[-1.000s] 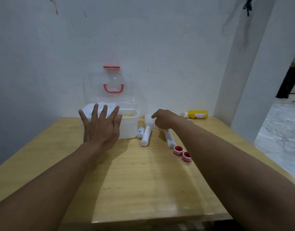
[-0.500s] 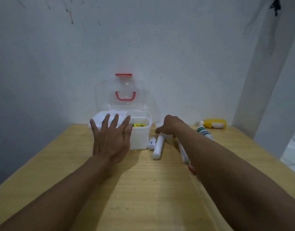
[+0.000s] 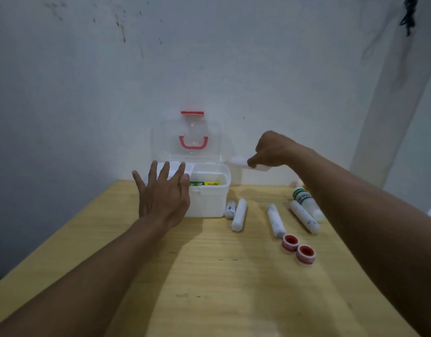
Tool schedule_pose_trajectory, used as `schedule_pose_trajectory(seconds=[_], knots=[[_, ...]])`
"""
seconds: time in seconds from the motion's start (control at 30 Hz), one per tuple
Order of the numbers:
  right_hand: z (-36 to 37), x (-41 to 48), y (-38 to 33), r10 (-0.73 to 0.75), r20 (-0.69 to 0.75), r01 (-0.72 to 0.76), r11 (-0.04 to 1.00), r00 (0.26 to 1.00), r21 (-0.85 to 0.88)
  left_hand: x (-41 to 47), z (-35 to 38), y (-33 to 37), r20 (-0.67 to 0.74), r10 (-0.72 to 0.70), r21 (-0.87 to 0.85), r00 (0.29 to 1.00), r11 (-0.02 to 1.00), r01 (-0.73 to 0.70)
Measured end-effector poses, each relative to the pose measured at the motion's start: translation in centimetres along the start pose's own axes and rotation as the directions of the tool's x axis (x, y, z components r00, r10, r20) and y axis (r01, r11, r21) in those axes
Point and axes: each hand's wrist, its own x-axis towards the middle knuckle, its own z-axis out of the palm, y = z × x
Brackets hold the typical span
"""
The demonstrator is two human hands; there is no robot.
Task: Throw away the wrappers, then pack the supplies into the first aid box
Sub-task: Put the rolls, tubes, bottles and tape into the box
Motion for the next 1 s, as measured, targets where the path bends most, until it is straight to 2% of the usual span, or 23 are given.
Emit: schedule_pose_trajectory(seconds=[0.17,0.23,0.4,0.63,0.73,0.87,1.0], knots=[[-1.8,-1.1,-5.0,-0.184,0.044,0.184,0.983,0.982,-0.002,-0.3,-0.2,-1.4,0.097,-0.001,0.008,0.995,1.0,0.0],[-1.3,-1.3,-6.8,-0.211,0.102,0.216,0.975,0.972,-0.046,-0.4,-0.3,-1.5,0.104,0.001,-0.001,0.995,1.0,-0.001],[1.3,0.0,-9.0,-0.165,0.213,0.205,0.963,0.963,-0.177,-0.4,-0.2,-1.3,0.099,0.018,0.005,0.995,1.0,-0.019],[3.9,1.4,-10.5,-0.172,0.242,0.199,0.976,0.955,-0.089,0.1,-0.1,-1.8,0.066,0.022,-0.064,0.998,0.998,-0.018],[4.7,1.5,-10.5,-0.181,0.235,0.205,0.975,0.955,-0.08,0.3,-0.3,-2.2,0.049,0.003,-0.102,0.999,0.995,0.002],[5.3,1.5,-10.7,-0.166,0.171,0.171,0.985,0.971,-0.015,0.5,-0.5,-2.7,0.052,0.005,-0.042,0.999,0.999,-0.003],[5.4,1.1,-11.1,-0.113,0.162,0.125,0.99,0.98,-0.071,0.5,-0.2,-2.8,0.056,0.015,-0.025,0.998,1.0,-0.013]])
